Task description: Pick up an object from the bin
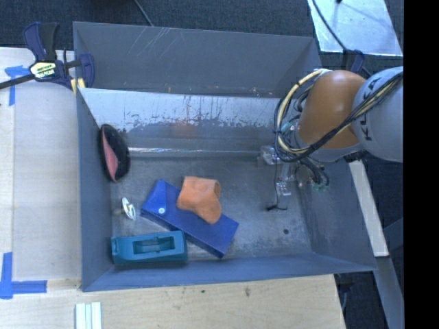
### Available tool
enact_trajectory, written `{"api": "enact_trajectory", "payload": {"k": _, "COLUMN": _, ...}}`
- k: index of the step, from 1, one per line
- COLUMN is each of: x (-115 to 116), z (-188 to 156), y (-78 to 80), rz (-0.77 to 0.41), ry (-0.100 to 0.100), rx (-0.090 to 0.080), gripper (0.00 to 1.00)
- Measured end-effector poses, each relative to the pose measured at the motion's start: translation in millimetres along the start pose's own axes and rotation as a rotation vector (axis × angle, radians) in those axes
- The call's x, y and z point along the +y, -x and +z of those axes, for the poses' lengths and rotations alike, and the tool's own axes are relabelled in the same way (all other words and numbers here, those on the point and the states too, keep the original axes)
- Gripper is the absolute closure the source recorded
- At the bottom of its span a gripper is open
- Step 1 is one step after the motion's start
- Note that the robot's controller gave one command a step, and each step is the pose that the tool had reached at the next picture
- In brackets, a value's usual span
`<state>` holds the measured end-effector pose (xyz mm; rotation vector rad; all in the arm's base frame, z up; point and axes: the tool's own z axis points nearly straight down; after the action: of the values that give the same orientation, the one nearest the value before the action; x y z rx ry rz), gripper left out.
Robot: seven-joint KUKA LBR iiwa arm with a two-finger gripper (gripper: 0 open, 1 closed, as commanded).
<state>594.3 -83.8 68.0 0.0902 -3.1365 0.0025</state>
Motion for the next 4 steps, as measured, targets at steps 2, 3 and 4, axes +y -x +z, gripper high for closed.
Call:
{"api": "enact_trajectory", "payload": {"k": 2, "x": 58.7, "z": -11.3, "y": -4.8, "rz": -0.063, "ry": -0.001, "rx": -0.006, "gripper": 0.00}}
{"api": "enact_trajectory", "payload": {"k": 3, "x": 97.9, "z": -2.5, "y": 5.5, "rz": -0.091, "ry": 0.002, "rx": -0.010, "gripper": 0.00}}
{"api": "enact_trajectory", "payload": {"k": 4, "x": 118.1, "z": -5.2, "y": -19.9, "rz": -0.168, "ry": -0.001, "rx": -0.008, "gripper": 0.00}}
